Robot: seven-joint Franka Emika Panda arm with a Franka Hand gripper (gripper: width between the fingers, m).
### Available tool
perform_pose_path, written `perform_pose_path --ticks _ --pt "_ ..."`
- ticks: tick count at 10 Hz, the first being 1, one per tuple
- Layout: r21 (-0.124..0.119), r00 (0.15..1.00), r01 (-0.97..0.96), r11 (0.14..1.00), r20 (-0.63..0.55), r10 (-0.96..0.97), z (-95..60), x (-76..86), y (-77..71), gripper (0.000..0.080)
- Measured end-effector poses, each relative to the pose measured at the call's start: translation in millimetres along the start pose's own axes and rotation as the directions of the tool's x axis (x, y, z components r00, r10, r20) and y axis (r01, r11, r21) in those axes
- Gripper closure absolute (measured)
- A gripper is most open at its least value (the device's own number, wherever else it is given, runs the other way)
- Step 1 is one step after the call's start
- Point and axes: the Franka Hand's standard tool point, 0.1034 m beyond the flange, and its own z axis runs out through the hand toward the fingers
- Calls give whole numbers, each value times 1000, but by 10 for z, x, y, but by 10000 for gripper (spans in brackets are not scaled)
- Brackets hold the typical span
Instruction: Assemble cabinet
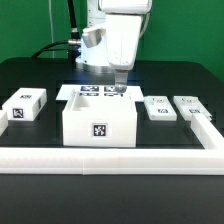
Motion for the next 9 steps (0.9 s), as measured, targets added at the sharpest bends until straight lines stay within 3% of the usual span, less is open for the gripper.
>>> perform_pose_path --ticks 3,7,9 --pt "9 1000 0 1000 1 0 26 -7 -73 1" --pt "16 1000 0 1000 -8 0 207 -70 -564 1" --pt "26 1000 -3 1000 -9 3 260 -80 -644 1"
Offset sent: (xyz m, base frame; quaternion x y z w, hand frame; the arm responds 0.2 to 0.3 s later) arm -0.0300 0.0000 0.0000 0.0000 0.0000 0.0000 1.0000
